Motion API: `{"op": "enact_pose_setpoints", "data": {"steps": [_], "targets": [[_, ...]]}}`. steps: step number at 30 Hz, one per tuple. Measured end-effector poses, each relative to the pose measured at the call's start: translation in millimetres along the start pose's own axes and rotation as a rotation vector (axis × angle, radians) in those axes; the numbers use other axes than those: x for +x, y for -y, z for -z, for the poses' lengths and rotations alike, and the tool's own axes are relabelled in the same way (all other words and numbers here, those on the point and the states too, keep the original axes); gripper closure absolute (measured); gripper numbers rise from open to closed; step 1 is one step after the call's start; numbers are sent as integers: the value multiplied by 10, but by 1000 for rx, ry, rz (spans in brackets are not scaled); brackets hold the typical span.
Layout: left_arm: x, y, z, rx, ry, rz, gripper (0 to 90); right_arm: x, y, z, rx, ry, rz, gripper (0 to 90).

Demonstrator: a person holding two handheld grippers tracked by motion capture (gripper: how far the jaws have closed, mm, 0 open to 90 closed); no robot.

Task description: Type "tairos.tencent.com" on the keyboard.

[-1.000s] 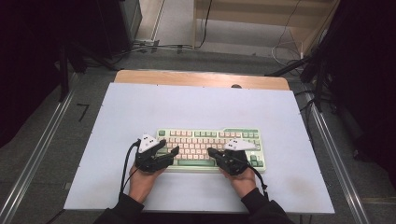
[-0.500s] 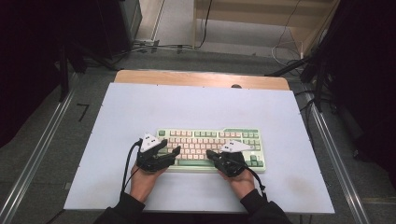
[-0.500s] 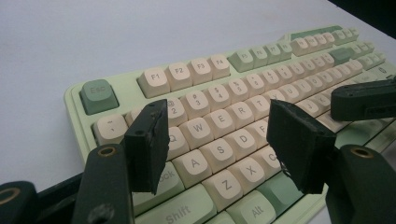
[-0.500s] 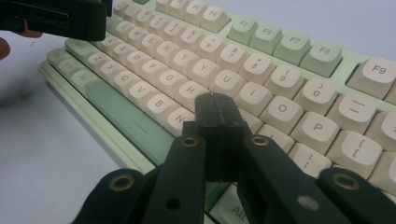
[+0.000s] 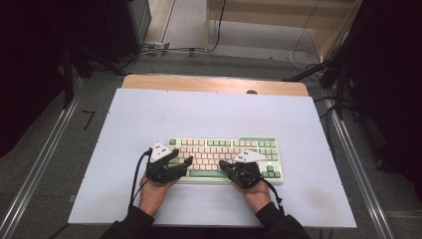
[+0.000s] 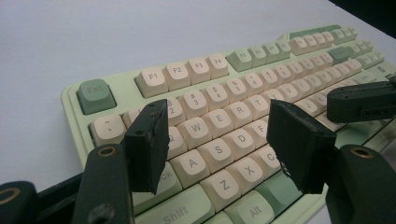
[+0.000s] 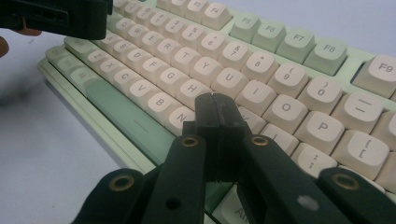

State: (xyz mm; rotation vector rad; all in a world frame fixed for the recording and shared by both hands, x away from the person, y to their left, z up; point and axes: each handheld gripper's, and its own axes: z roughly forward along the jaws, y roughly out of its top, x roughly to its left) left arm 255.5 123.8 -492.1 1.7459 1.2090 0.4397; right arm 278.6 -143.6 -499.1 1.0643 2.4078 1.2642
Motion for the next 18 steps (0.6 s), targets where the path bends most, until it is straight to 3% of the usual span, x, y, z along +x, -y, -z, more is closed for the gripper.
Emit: {"op": "enact_pose_setpoints", "data": {"steps": [4, 7, 10, 13, 18], "targets": [[3, -2, 3, -3, -1, 1, 395, -5, -2, -6, 9, 1, -1, 876], [13, -4, 10, -9, 0, 7, 395, -25, -17, 45, -27, -9, -18, 859], [24, -11, 22, -12, -2, 10, 395, -87, -39, 128, -66, -21, -52, 660], [34, -15, 29, -19, -3, 14, 395, -170, -49, 208, -104, -3, -93, 425], [48, -20, 45, -23, -9, 16, 395, -297, -45, 303, -142, 31, -143, 312]]}}
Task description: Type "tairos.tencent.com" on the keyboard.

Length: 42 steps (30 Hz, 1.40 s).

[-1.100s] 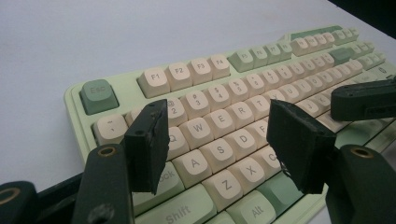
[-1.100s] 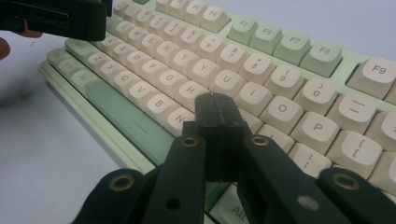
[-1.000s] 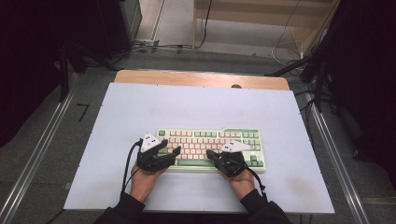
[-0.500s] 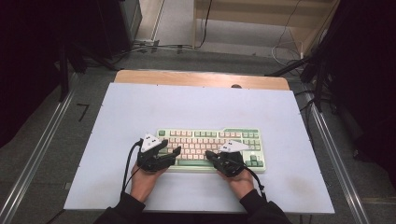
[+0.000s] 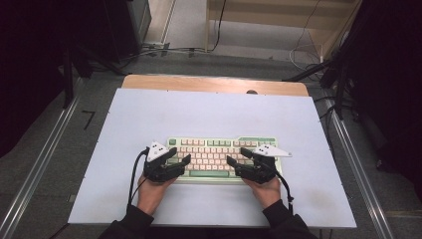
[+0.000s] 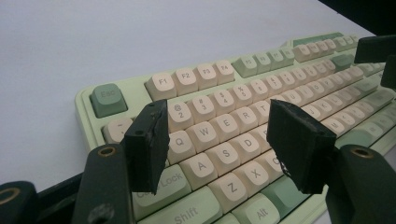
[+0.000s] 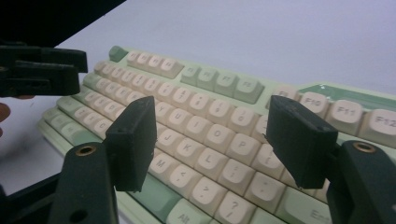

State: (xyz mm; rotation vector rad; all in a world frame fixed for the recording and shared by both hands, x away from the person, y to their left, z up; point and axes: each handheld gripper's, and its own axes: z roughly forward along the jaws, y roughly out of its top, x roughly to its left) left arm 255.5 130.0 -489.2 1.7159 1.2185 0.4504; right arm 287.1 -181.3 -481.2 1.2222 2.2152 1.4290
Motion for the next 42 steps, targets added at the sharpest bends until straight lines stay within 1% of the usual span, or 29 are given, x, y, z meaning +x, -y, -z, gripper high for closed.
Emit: {"op": "enact_pose_setpoints", "data": {"steps": [2, 6, 16, 22, 26, 30, 35, 40, 42], "targets": [[5, -2, 2, -1, 1, 0, 395, -22, -2, 22, -6, 9, -7, 298], [2, -1, -4, 1, 1, 0, 395, -40, 3, 40, -4, 25, -3, 290], [-5, 0, -12, 5, 4, -4, 395, -63, 17, 48, 10, 36, -3, 279], [17, -9, 7, -3, 1, -4, 395, -89, 21, 92, 5, 51, -7, 270], [37, -5, 28, -1, -6, -6, 386, -129, 23, 126, 0, 64, -8, 252], [27, -8, 49, -2, -20, -35, 384, -177, 34, 166, 6, 76, -9, 238], [44, -18, 88, -11, -28, -37, 369, -234, 47, 236, 4, 94, -8, 233], [94, -15, 139, -20, -40, -22, 358, -286, 65, 303, 6, 116, -5, 232], [118, -10, 168, -23, -48, -17, 349, -302, 70, 328, 7, 122, -11, 230]]}}
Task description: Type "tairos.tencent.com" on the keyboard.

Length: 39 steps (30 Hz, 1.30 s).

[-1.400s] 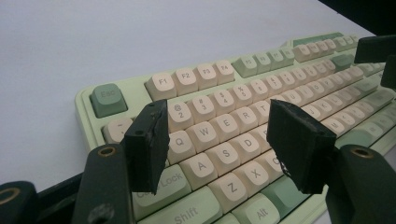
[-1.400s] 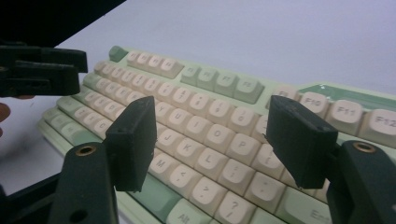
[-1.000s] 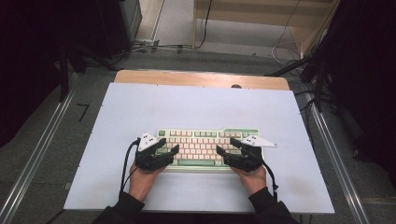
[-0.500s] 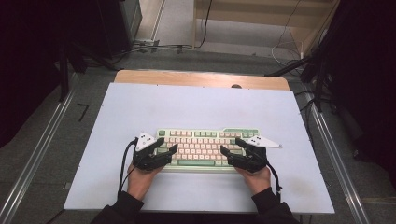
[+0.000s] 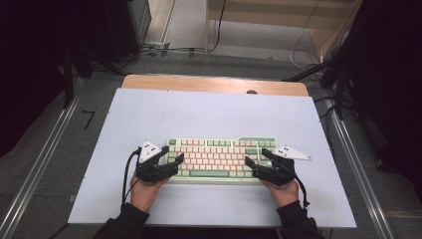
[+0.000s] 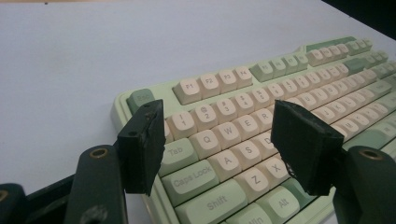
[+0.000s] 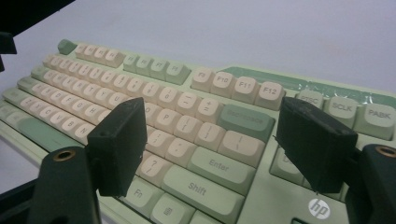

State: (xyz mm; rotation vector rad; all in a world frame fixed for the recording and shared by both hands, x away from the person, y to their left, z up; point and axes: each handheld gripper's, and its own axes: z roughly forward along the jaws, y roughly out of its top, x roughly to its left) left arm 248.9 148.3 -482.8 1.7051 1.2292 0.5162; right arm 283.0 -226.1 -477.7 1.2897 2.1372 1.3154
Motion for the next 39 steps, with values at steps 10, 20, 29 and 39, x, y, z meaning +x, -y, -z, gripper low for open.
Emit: {"op": "enact_pose_setpoints", "data": {"steps": [10, 20, 29, 39], "targets": [[110, 58, 142, -15, -47, 1, 333, -167, 51, 201, -17, 50, -18, 228], [144, 94, 172, -4, -100, -18, 293, -376, 134, 374, -20, 108, -48, 228], [236, 176, 250, 17, -155, 17, 240, -608, 204, 537, -21, 182, -63, 228], [396, 259, 383, -5, -171, 111, 241, -907, 308, 745, -19, 252, -112, 228]]}}
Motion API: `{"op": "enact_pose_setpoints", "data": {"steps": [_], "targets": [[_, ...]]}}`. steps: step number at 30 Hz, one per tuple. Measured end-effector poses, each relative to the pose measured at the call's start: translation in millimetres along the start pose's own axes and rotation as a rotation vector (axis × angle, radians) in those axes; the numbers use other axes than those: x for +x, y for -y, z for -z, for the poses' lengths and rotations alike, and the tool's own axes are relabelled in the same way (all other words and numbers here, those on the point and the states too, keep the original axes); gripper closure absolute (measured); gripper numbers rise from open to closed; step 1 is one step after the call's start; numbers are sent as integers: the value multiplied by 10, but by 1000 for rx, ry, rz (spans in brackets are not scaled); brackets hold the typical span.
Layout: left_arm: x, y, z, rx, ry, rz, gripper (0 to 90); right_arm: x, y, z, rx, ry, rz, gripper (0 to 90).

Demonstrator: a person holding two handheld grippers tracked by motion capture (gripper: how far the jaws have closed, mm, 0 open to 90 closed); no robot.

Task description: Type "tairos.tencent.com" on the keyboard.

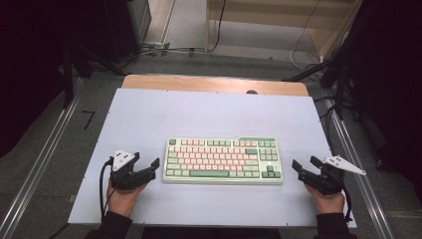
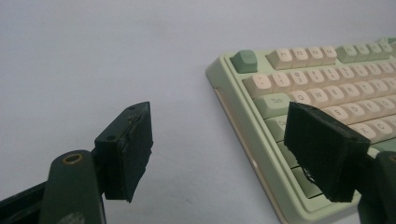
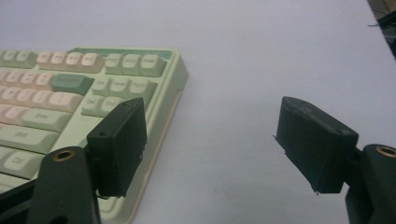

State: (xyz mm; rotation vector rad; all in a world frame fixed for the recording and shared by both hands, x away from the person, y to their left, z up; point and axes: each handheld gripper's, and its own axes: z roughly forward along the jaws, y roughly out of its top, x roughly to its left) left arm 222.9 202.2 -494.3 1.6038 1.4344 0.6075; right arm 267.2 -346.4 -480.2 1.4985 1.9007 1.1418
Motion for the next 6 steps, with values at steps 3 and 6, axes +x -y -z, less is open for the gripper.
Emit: {"op": "enact_pose_setpoints", "data": {"steps": [3, 6], "targets": [[51, 7, 15, -12, 5, 45, 242, -61, 8, 16, -6, 7, -21, 228], [70, 7, -3, -24, 21, 80, 243, -61, 9, 18, -9, 7, -32, 228]]}}
